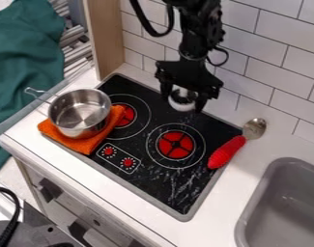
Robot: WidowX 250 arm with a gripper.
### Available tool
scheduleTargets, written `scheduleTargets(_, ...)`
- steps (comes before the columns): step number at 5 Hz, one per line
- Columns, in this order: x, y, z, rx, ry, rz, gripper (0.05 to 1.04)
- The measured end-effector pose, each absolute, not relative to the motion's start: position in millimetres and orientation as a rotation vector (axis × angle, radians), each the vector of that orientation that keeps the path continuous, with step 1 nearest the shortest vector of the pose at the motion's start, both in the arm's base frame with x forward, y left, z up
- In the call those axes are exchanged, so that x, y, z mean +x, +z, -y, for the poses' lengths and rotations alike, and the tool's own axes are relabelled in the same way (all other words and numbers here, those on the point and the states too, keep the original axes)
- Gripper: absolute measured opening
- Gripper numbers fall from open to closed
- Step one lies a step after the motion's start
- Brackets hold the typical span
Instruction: Moved the object to the upper right of the stove
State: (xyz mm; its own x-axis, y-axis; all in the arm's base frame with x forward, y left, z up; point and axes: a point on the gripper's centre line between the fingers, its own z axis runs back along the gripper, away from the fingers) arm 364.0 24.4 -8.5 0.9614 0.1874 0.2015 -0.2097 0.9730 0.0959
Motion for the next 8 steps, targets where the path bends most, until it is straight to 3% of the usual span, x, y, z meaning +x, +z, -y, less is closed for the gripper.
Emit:
scheduleTargets(2,383,-27,-1,0.055,0.14,0.18,0.85)
scheduleTargets(4,383,-29,3,0.042,0.101,0.159,1.014)
scheduleTargets(7,376,41,8,0.11,0.055,0.211,1.007)
scheduleTargets(8,374,47,10,0.096,0.06,0.213,1.007)
